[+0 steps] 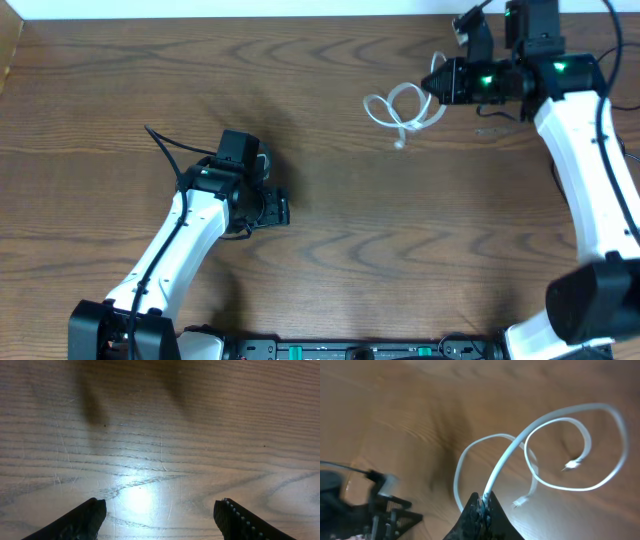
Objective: Untangle cables
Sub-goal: 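Drag the white cable up and left toward the table center, then release the white cable and lift the right gripper up and right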
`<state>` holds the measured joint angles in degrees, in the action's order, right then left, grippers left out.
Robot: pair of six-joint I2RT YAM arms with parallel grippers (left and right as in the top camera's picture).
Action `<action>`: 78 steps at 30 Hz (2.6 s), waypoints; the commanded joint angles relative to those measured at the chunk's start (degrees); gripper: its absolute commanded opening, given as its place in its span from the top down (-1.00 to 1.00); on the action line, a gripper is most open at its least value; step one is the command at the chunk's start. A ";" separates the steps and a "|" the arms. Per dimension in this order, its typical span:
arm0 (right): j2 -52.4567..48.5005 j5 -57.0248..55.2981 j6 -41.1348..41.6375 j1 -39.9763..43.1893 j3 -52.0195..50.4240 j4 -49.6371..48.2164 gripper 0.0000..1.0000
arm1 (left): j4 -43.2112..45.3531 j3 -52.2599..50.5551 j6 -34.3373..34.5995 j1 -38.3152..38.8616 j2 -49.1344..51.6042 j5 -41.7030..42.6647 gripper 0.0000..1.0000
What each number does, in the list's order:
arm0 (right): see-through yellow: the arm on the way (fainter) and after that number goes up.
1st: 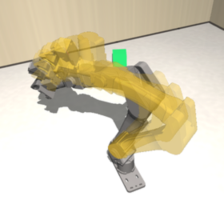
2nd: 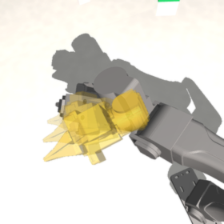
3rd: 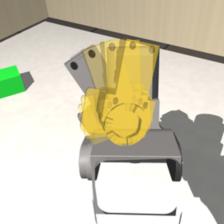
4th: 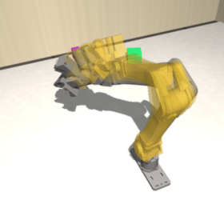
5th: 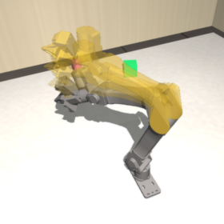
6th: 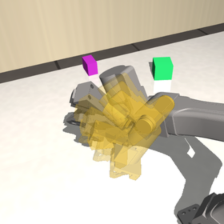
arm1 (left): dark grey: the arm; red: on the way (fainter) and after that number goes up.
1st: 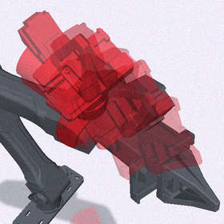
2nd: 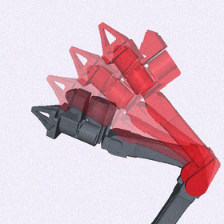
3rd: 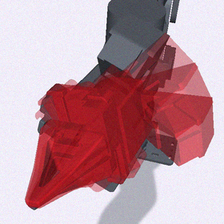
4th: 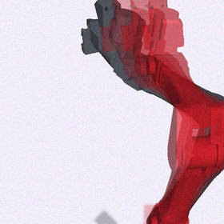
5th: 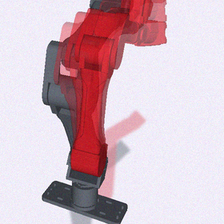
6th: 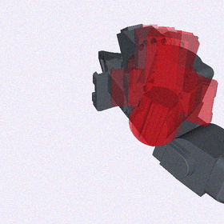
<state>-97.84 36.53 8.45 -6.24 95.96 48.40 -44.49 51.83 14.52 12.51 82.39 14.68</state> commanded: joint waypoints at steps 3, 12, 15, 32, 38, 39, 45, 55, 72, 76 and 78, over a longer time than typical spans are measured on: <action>6.16 -4.85 -2.10 -0.26 0.83 -1.81 0.95 | 0.02 -0.39 -0.94 0.17 -0.04 -0.35 -0.49; 6.34 -32.41 -2.12 0.90 0.83 6.27 0.98 | -0.02 -0.39 -0.94 0.17 -0.04 -0.35 -0.49; 6.34 -33.24 -2.08 3.02 0.83 6.32 0.98 | -0.02 -0.39 -0.94 0.17 -0.04 -0.35 -0.49; 0.72 -24.06 -2.12 -3.08 -1.92 13.14 -0.11 | -0.20 -0.39 -0.94 0.17 -0.04 -0.37 -0.49; -5.64 -24.09 -2.12 -8.46 -3.10 11.28 -0.12 | -0.22 -0.39 -0.94 0.17 -0.04 -0.37 -0.49; -6.80 -24.15 -2.16 -9.33 -3.10 10.49 -0.12 | -0.22 -0.39 -0.94 0.17 -0.04 -0.37 -0.49; -14.99 -24.15 -4.48 -13.99 -3.10 2.73 -0.15 | -0.48 -0.39 -0.92 0.17 -0.04 -0.35 -0.49; -26.56 -24.17 -4.46 -18.10 -3.10 -9.44 0.00 | -0.63 -0.39 -0.94 0.17 -0.04 -0.37 -0.49; -30.34 -25.00 -4.22 -19.74 -3.06 -12.00 0.98 | -0.61 -0.39 -0.94 0.17 -0.04 -0.37 -0.49; -28.26 -24.96 -4.24 -19.45 -2.14 -8.26 0.98 | -0.59 -0.39 -0.94 0.17 -0.04 -0.37 -0.49; -26.01 -25.00 -4.24 -18.88 -1.11 -6.14 0.98 | -0.59 -0.39 -0.94 0.17 -0.04 -0.37 -0.49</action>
<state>-127.22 11.81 4.27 -25.65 93.27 40.16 -44.91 51.83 14.52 12.51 82.39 14.68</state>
